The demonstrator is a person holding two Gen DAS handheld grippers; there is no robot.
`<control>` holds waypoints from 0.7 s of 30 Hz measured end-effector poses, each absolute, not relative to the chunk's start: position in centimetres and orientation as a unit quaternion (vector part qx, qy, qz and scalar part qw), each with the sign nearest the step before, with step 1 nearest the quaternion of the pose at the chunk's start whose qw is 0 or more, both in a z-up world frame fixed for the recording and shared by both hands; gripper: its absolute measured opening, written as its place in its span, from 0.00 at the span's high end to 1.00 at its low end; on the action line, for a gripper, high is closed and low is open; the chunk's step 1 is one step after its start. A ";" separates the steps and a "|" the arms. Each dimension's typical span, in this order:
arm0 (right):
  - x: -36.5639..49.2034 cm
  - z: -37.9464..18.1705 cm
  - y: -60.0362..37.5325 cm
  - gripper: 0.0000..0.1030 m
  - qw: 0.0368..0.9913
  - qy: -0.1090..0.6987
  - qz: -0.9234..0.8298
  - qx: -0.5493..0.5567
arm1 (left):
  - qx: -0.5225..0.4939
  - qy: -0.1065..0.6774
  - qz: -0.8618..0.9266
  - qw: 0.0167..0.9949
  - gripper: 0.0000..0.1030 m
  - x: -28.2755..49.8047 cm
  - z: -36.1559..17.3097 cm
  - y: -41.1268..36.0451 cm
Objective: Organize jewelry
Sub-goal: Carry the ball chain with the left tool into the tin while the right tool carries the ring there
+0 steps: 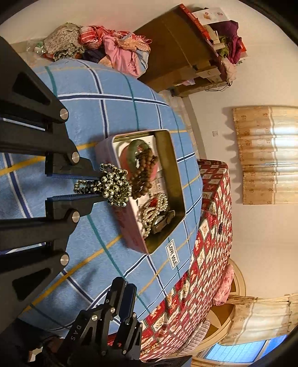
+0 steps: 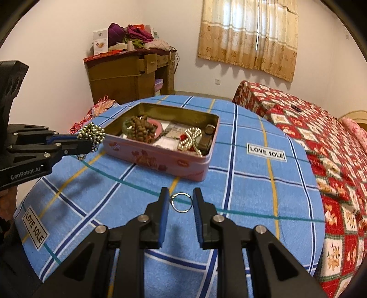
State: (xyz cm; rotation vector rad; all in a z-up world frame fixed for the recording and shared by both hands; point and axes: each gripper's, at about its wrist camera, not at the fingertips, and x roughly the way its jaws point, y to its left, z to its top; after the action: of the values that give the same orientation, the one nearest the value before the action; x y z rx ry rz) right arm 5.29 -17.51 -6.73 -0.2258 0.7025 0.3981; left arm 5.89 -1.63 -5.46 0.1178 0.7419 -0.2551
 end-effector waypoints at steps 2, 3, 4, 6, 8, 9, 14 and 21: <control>5.6 -6.4 -17.3 0.78 0.914 0.338 0.194 -0.113 | 0.059 0.359 -0.121 0.924 0.90 6.2 -5.2 -1.5; 5.8 -6.3 -17.2 0.78 0.914 0.336 0.195 -0.114 | 0.060 0.358 -0.121 0.924 0.90 6.4 -5.0 -1.5; 5.9 -6.1 -17.1 0.78 0.915 0.335 0.196 -0.115 | 0.060 0.357 -0.120 0.925 0.90 6.6 -4.9 -1.4; 6.2 -5.8 -16.9 0.78 0.915 0.330 0.197 -0.118 | 0.063 0.354 -0.117 0.926 0.90 6.9 -4.6 -1.4; 6.4 -5.4 -16.7 0.78 0.916 0.326 0.199 -0.121 | 0.066 0.352 -0.117 0.926 0.90 7.3 -4.4 -1.5; 6.5 -5.2 -16.6 0.78 0.917 0.325 0.199 -0.122 | 0.067 0.350 -0.116 0.927 0.90 7.6 -4.2 -1.5; 7.4 -4.5 -16.2 0.78 0.918 0.316 0.199 -0.132 | 0.073 0.345 -0.113 0.929 0.90 8.6 -3.5 -1.6; 8.8 -3.7 -15.8 0.78 0.919 0.309 0.196 -0.143 | 0.084 0.339 -0.106 0.931 0.90 9.7 -2.8 -1.7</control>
State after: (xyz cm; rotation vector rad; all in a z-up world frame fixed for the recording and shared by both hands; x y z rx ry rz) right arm 8.75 -15.78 -3.66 -0.2939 0.6358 0.4029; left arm 9.67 -1.69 -2.81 0.1712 0.6944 -0.2177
